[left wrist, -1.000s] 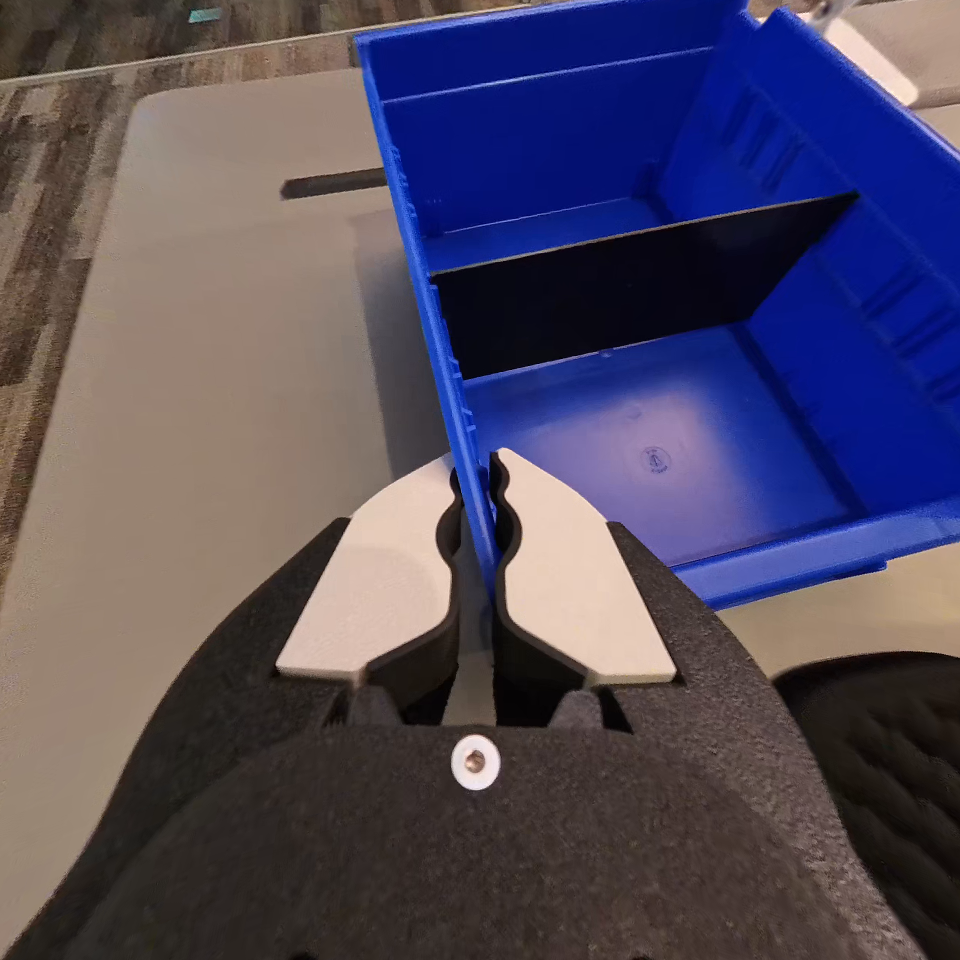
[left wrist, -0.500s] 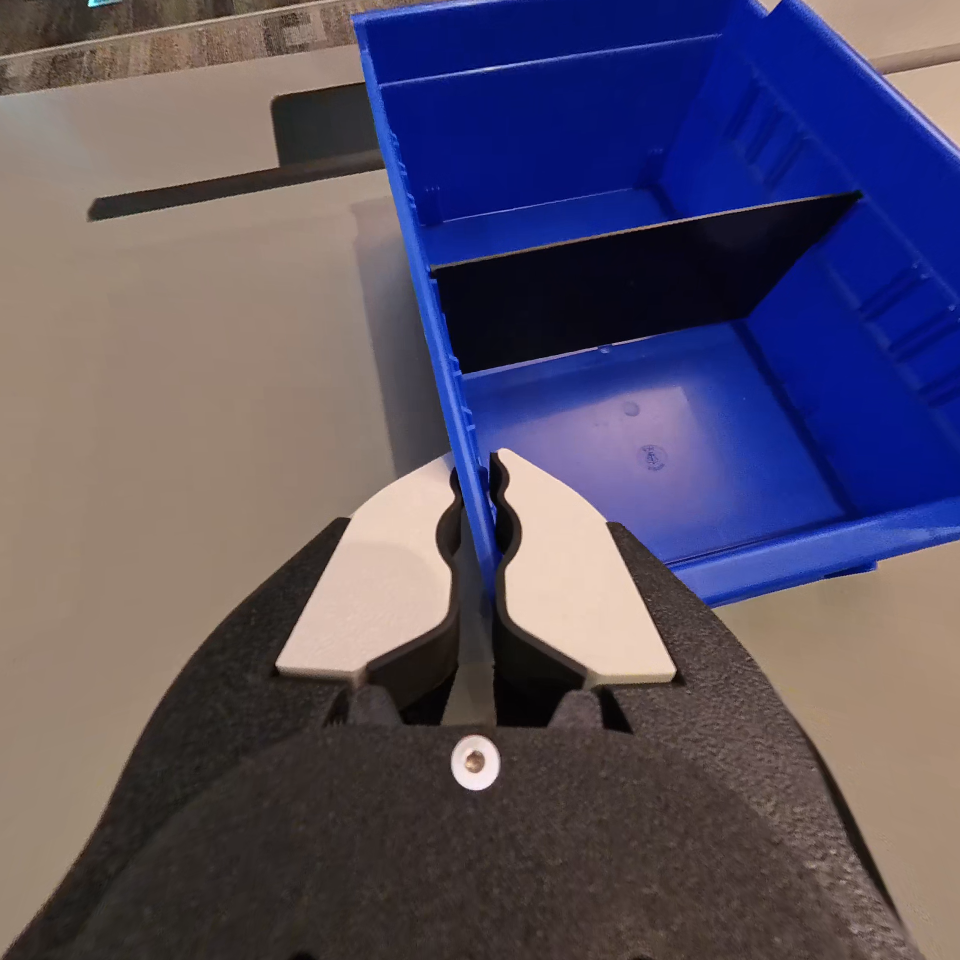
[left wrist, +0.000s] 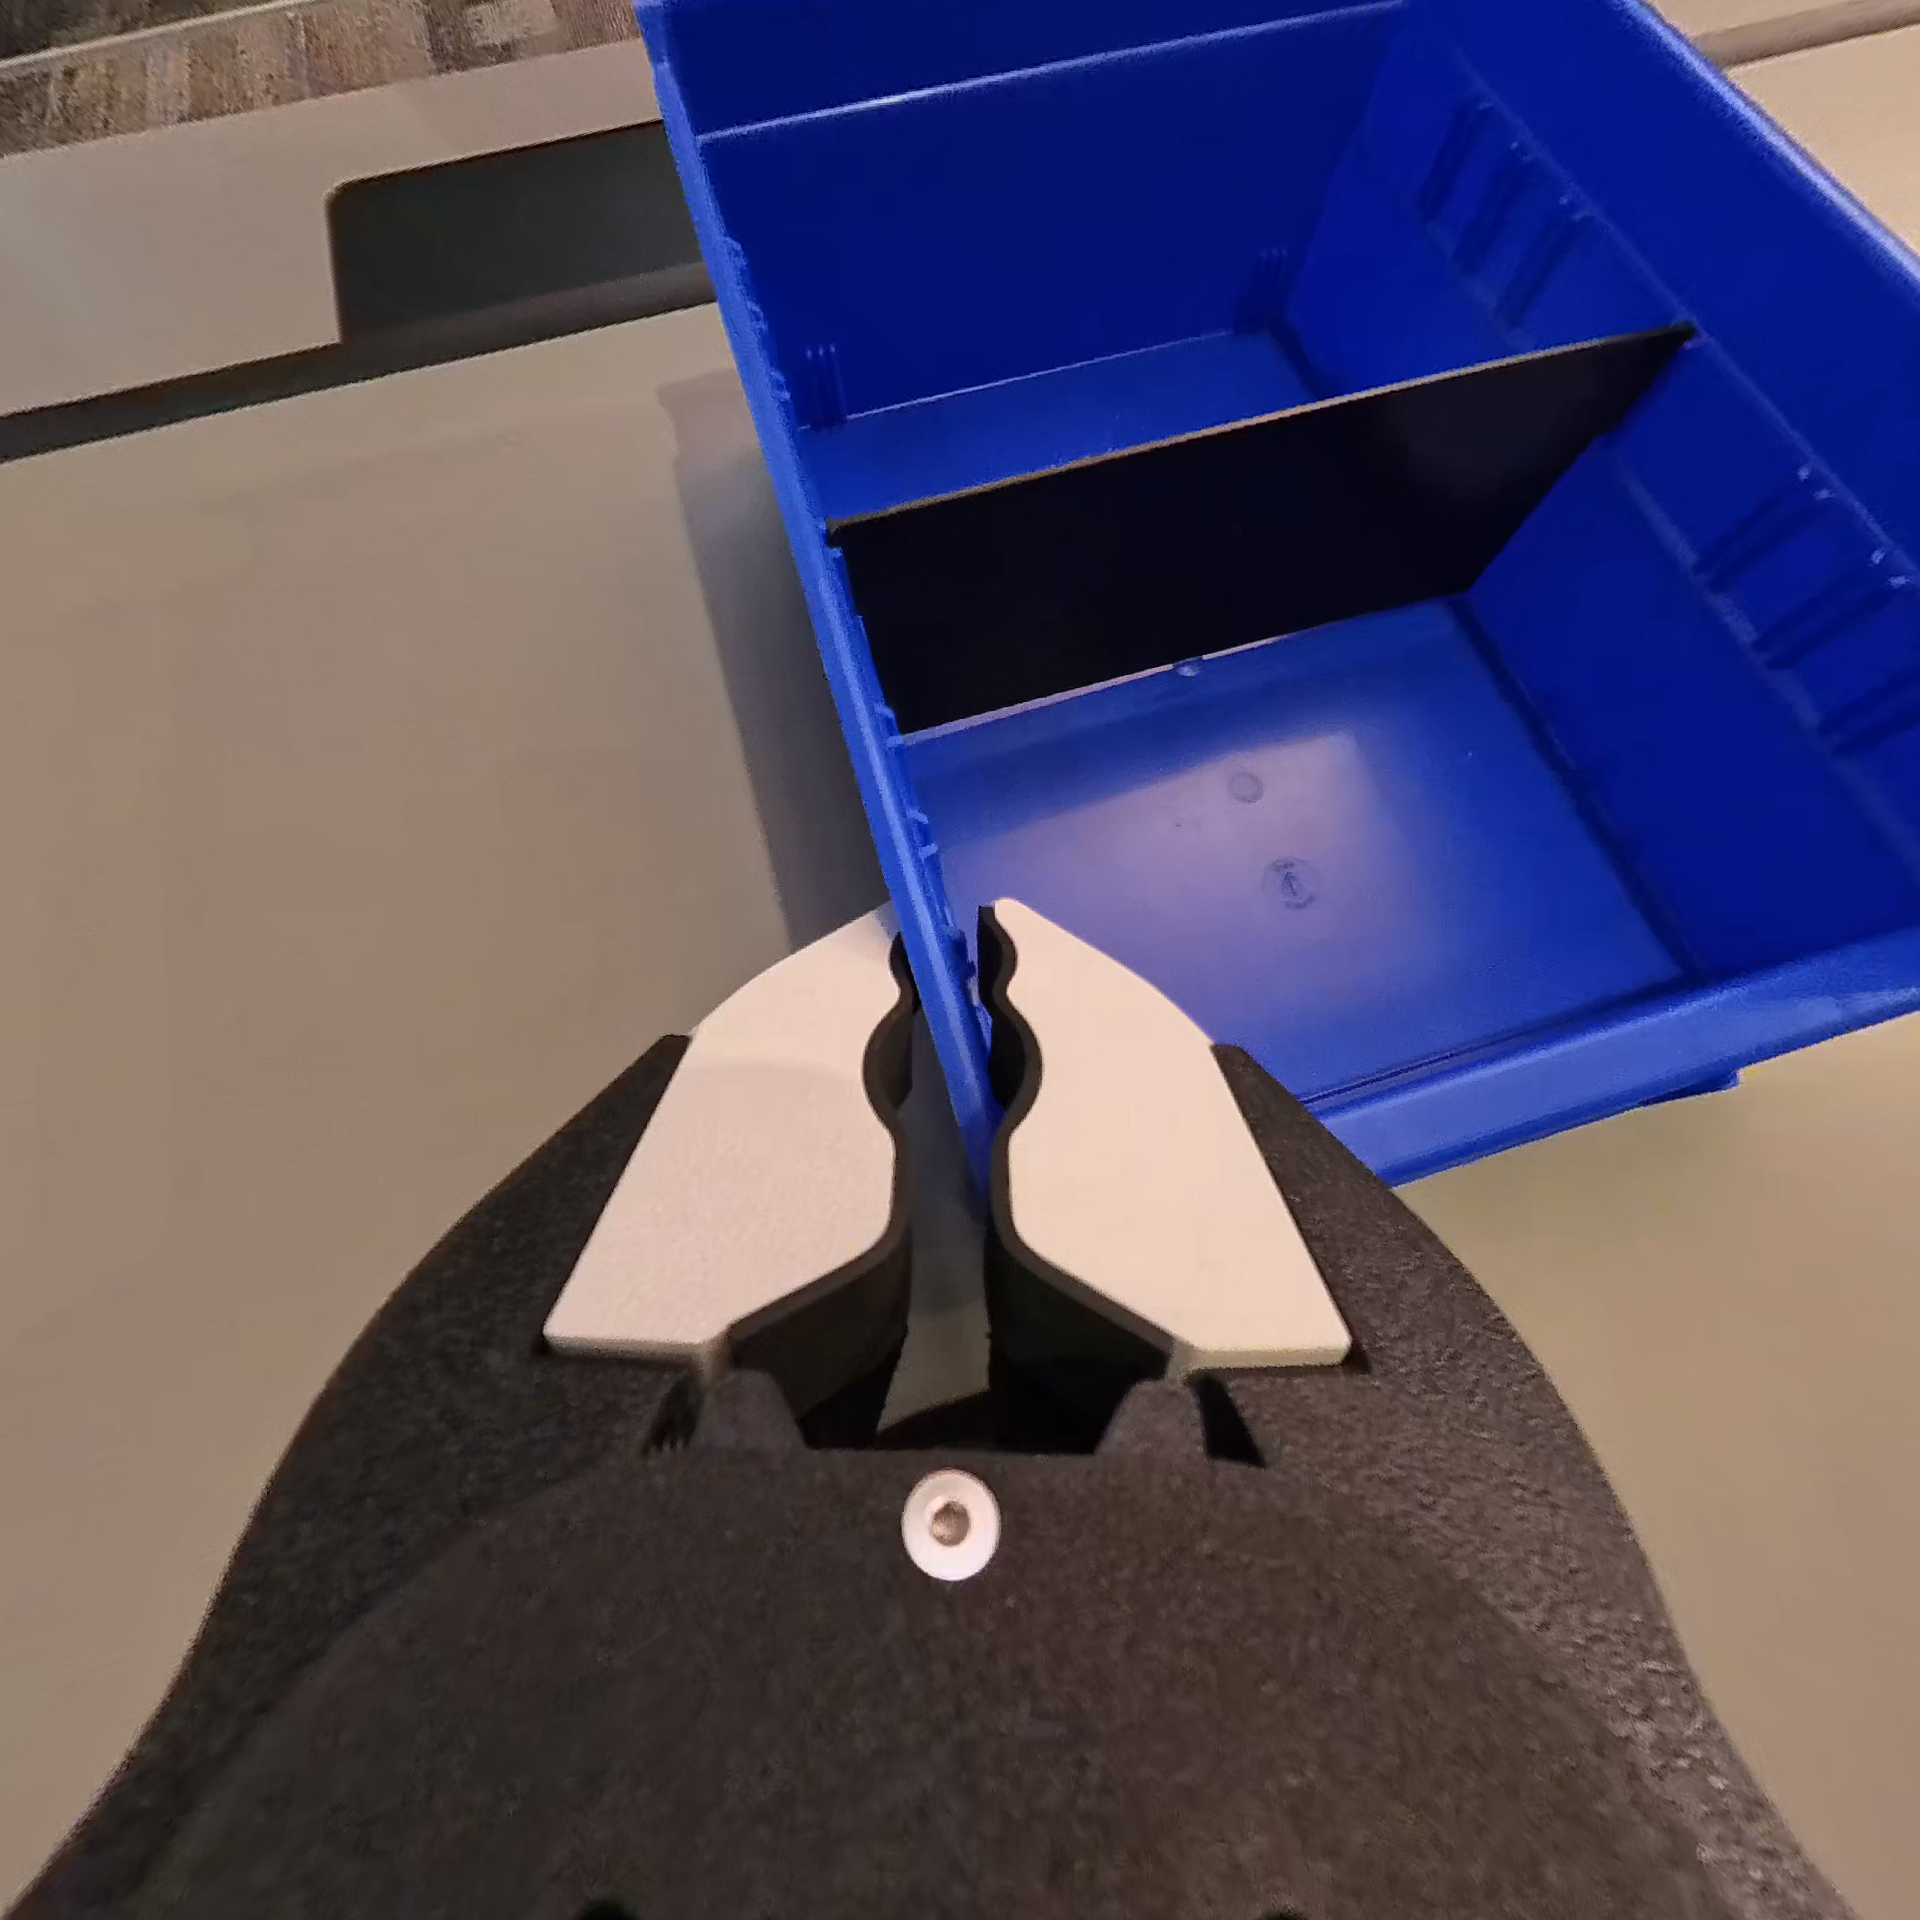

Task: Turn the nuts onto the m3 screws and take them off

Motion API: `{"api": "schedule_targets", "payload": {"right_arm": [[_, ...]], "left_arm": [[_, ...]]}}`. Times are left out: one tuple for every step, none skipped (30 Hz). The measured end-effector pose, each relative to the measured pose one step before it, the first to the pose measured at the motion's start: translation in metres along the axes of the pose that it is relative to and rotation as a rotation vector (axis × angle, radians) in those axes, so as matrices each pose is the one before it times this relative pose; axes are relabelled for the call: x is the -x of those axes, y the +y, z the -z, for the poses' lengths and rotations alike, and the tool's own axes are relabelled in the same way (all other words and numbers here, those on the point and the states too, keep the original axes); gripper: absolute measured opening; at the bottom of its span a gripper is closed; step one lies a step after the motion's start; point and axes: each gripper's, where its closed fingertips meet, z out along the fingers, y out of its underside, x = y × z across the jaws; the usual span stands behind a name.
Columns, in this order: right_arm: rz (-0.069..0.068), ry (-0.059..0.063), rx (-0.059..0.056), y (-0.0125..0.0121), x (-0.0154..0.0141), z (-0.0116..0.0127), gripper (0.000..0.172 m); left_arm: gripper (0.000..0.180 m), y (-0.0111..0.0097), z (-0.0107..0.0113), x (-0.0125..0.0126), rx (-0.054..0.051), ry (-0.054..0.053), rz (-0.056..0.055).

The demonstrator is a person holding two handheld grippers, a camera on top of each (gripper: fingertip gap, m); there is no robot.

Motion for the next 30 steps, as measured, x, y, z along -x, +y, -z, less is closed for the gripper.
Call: {"api": "schedule_targets", "payload": {"right_arm": [[0.0012,-0.0026,0.0235,0.00054,-0.00098,-0.00716,0.06],[0.0018,-0.0027,0.0137,-0.0016,-0.00093,-0.00624,0.059],[-0.0001,0.0032,0.0147,-0.00182,-0.00183,-0.0057,0.058],[0.0004,0.0088,0.0211,-0.00039,-0.00277,-0.0057,0.057],[0.0036,0.0019,0.0239,0.0006,-0.00194,-0.00593,0.058],[0.0052,-0.0048,0.0227,0.00096,-0.00123,-0.00618,0.06],[0.0076,-0.0076,0.0181,0.0008,-0.00098,-0.006,0.059],[0.0046,-0.001,0.0082,0.00017,-0.00182,-0.00558,0.057],[-0.0037,0.0044,-0.0027,-0.00114,-0.00265,-0.00506,0.056],[-0.0172,-0.0112,-0.0025,-0.00114,-0.00089,-0.00467,0.054],[-0.0245,-0.0204,0.0024,-0.00061,0.00041,-0.0045,0.052],[-0.0179,-0.0234,0.0029,-0.00039,0.00145,-0.00423,0.05],[-0.011,-0.0164,0.008,0.00037,0.00099,-0.00405,0.047],[-0.0133,-0.0083,0.0349,0.0034,-0.00034,-0.00315,0.042],[-0.0106,-0.0144,0.0318,0.00263,0.00082,-0.00252,0.041],[-0.0023,-0.0153,0.0022,-0.00165,0.00178,-0.00043,0.038],[-0.005,-0.0042,-0.0113,-0.00331,0.00006,0.00056,0.034],[-0.0111,-0.0003,0.003,-0.00124,-0.00093,-0.00001,0.026],[-0.0102,0.0007,0.0118,0.00074,-0.00146,-0.00044,0.02],[-0.0035,-0.01,0.0051,0.00025,-0.00015,-0.00005,0.016],[-0.0117,-0.0197,0.0007,-0.00011,0.0016,0.00002,0.013],[-0.0153,-0.0223,0.0033,0.0001,0.00148,-0.00002,0.011],[-0.0156,-0.022,0.0004,-0.00004,0.00145,-0.00003,0.009],[-0.0172,-0.0326,0.0049,0.00033,0.00283,0.00008,0.005],[-0.0178,-0.0245,0.0048,0.00057,0.00125,-0.00016,0.005],[-0.0024,-0.0067,-0.0017,0.00059,0.00024,0.00001,0.004],[0.0161,0.003,0.0025,0.00123,0.00014,-0.00001,0.004],[0.0096,0.0032,0.0082,0.00116,0.00032,0.00005,0.004],[-0.0076,0.0002,0.0084,0.00083,0.00036,0.00009,0.004],[-0.0075,0.0016,0.0026,0.00056,0.0004,0.0001,0.004]], "left_arm": [[0.009,-0.00041,-0.00048,-0.00391,0.002,-0.0042,-0.0081],[0.01,-0.00057,-0.00063,-0.00399,-0.0005,0.0016,0.0014],[0.01,-0.00099,-0.00063,-0.00372,-0.0037,0.0073,0.0152],[0.011,-0.00156,-0.00033,-0.00388,-0.0097,0.0153,0.0231],[0.014,-0.00185,-0.00006,-0.00432,-0.0135,0.0272,0.0257],[0.022,-0.00186,0.00021,-0.00389,-0.0146,0.0299,0.026],[0.032,-0.00187,0.00101,-0.00168,-0.0131,0.0193,0.0211],[0.04,-0.00133,0.00179,0.00101,-0.009,0.0041,0.0135],[0.044,-0.00195,0.00273,0.0019,-0.0166,-0.0004,0.0057],[0.044,-0.00344,0.00369,0.00263,-0.0306,-0.0054,0.0031],[0.046,-0.0038,0.00434,0.0041,-0.035,-0.0153,0.0059],[0.046,-0.00307,0.00448,0.00387,-0.0274,-0.0144,0.0017],[0.045,-0.00172,0.00428,0.00303,-0.017,-0.009,-0.001],[0.044,-0.00022,0.00391,0.00244,-0.0068,-0.0052,-0.0011],[0.044,0.00068,0.00364,0.00256,0.0,-0.0056,0.0022],[0.044,0.00092,0.00323,0.00139,0.0025,0.0017,0.0057],[0.043,0.00019,0.00331,-0.00022,-0.0008,0.0121,0.0095],[0.041,-0.00047,0.00343,-0.00011,-0.0037,0.0088,0.0106],[0.039,-0.00098,0.00374,0.00104,-0.0067,-0.0018,0.0043],[0.038,-0.00132,0.00384,0.00161,-0.0079,-0.007,-0.0027],[0.037,-0.00145,0.00405,0.00198,-0.008,-0.0094,-0.0057],[0.036,-0.0017,0.00405,0.00195,-0.0082,-0.009,-0.0084],[0.035,-0.00187,0.0041,0.00229,-0.0083,-0.0095,-0.0074],[0.035,-0.00196,0.00399,0.00216,-0.0079,-0.0068,-0.003],[0.034,-0.00188,0.00388,0.00163,-0.0071,-0.0022,0.0002],[0.033,-0.00189,0.00379,0.00141,-0.0064,-0.0006,0.0026],[0.033,-0.00192,0.00366,0.00153,-0.0081,-0.0019,0.0032],[0.033,-0.00181,0.00346,0.00199,-0.008,-0.0049,0.0017],[0.033,-0.00127,0.00325,0.00229,-0.0061,-0.0072,-0.001],[0.033,-0.00078,0.00307,0.00256,-0.0047,-0.008,-0.0033]]}}
